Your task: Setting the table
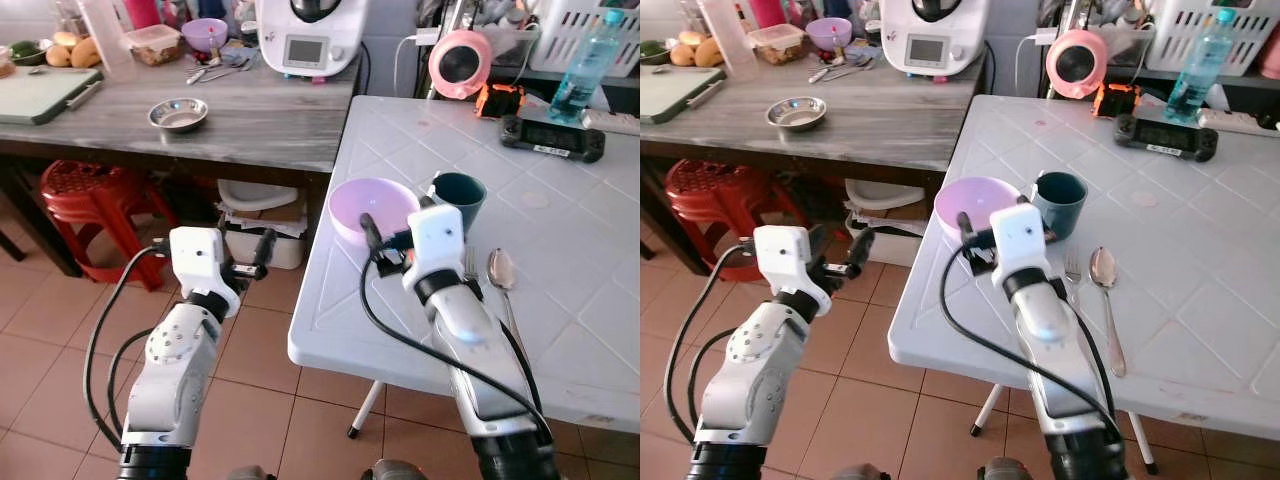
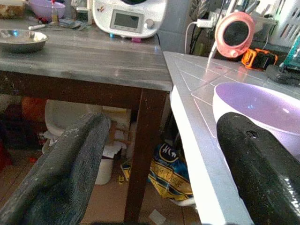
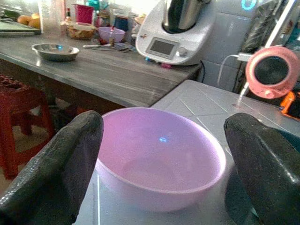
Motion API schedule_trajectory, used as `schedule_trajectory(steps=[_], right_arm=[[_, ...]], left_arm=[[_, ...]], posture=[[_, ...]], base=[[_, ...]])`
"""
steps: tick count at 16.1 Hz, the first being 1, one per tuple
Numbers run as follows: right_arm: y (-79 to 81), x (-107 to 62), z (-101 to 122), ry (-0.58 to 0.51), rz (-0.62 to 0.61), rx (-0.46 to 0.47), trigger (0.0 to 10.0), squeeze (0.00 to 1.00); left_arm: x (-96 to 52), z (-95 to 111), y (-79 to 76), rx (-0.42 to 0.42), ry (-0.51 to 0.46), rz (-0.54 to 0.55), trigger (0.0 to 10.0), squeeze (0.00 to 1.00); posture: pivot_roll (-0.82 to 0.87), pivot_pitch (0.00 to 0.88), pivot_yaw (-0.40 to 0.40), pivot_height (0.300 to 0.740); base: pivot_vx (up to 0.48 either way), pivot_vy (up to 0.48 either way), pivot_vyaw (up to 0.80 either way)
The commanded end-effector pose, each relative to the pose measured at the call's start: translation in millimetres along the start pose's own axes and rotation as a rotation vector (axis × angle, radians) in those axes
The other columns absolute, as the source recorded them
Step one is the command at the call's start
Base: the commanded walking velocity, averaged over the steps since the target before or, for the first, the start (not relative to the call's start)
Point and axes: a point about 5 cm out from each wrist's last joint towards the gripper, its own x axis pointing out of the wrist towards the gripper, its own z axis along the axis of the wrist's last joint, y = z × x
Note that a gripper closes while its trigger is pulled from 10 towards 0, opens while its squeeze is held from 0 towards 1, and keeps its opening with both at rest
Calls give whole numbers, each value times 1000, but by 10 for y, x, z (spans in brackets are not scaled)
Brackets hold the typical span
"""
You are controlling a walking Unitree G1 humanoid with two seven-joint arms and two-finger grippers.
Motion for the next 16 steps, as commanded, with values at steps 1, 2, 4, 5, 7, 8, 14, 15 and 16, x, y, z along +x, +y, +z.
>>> schedule_trajectory(steps=[1, 2, 4, 5, 7, 8, 14, 15, 16], right_arm=[[12, 44, -26, 59, 65, -12, 10000, 714], [-22, 75, -10, 78, 101, -36, 10000, 612], [-53, 138, 38, 73, 177, -81, 10000, 0], [-33, 164, 26, 91, 232, -92, 10000, 0], [5, 214, 40, 94, 279, -116, 10000, 0], [46, 225, 17, 118, 328, -134, 10000, 0], [-84, 308, -79, 241, 402, -223, 10000, 0], [-135, 333, -103, 274, 413, -233, 10000, 0], [-152, 345, -106, 285, 417, -229, 10000, 0]], left_arm=[[-17, 10, 1, 11, 7, 4, 10000, 0], [-25, -4, 12, 6, 18, 10, 10000, 0], [-35, -15, 5, 8, 29, -1, 10000, 0], [-39, -23, -2, 9, 36, -5, 10000, 0], [-42, -31, 1, 9, 44, -4, 10000, 0], [-49, -28, -2, 13, 46, -5, 10000, 0], [-58, -72, -16, 12, 87, -11, 10000, 0], [-51, -80, -23, 13, 95, -17, 10000, 0], [-49, -86, -26, 13, 100, -18, 10000, 0]], posture=[[-37, 0, 36, 740], [-40, 0, 38, 740], [-40, 0, 41, 740], [-40, 0, 42, 740], [-39, 0, 44, 740], [-32, 0, 41, 740], [-42, 0, 45, 740], [-47, 0, 43, 740], [-50, 0, 43, 740]], base=[[0, 0, 0], [0, 0, 0], [0, 0, 0], [0, 0, 0], [0, 0, 0], [0, 0, 0], [0, 0, 0], [0, 0, 0], [0, 0, 0]])
